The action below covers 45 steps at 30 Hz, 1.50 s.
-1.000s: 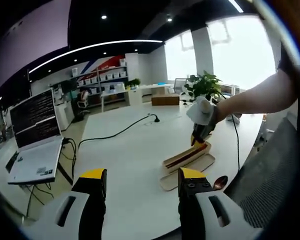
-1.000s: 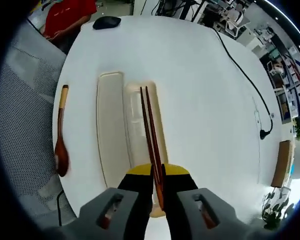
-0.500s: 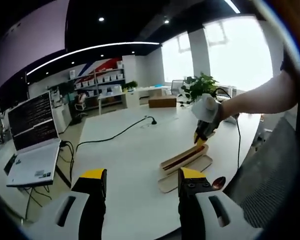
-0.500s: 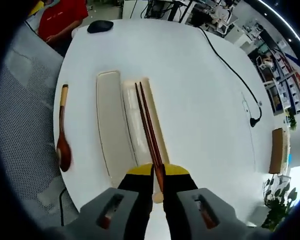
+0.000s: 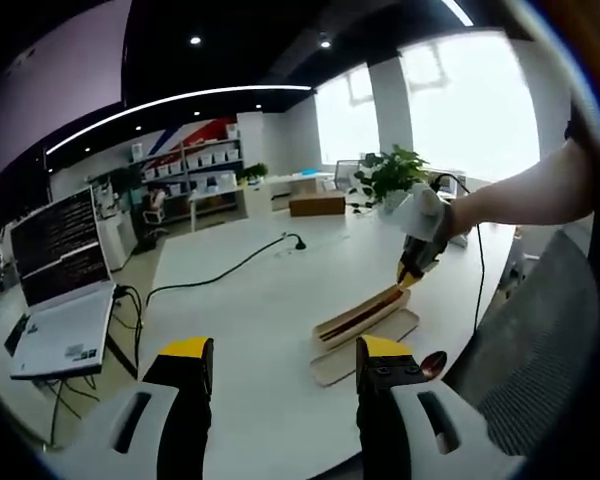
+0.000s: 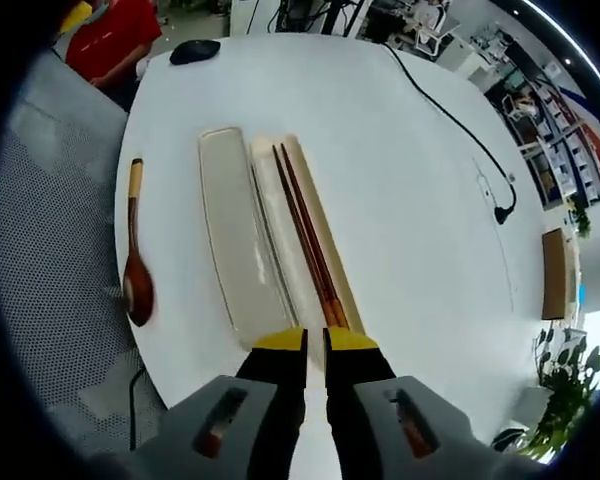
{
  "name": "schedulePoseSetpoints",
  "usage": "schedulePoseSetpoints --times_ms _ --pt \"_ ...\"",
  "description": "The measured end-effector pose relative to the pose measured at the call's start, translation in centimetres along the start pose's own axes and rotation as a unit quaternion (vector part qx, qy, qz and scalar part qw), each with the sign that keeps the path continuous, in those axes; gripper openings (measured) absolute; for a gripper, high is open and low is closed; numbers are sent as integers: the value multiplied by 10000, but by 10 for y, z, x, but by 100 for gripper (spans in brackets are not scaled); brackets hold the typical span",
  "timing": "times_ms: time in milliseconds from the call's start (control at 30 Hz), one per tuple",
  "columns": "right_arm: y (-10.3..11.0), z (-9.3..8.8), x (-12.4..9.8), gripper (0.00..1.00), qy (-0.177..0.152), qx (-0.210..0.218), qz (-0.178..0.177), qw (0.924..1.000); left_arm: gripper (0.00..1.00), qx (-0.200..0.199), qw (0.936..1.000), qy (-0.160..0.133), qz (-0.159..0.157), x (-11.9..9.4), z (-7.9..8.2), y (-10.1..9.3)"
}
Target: Arrange the utensils inside the cutlery case until each visible utensil rests in its matching compartment.
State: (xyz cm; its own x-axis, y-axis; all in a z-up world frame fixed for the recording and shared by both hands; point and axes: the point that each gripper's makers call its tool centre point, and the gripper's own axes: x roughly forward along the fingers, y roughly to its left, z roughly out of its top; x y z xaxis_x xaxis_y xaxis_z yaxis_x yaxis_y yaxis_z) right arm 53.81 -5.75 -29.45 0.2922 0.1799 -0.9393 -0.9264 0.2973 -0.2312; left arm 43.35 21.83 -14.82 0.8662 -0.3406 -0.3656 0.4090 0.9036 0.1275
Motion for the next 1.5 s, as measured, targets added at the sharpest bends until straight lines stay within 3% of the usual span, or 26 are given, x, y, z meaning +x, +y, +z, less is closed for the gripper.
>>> schedulePoseSetpoints --times_ms 600,1500 --pt "16 7 -6 0 -136 82 79 9998 58 184 9998 62 -57 0 -2 -3" --pt "87 27 5 6 -352 -174 878 9954 59 208 9997 108 -84 2 -3 -5"
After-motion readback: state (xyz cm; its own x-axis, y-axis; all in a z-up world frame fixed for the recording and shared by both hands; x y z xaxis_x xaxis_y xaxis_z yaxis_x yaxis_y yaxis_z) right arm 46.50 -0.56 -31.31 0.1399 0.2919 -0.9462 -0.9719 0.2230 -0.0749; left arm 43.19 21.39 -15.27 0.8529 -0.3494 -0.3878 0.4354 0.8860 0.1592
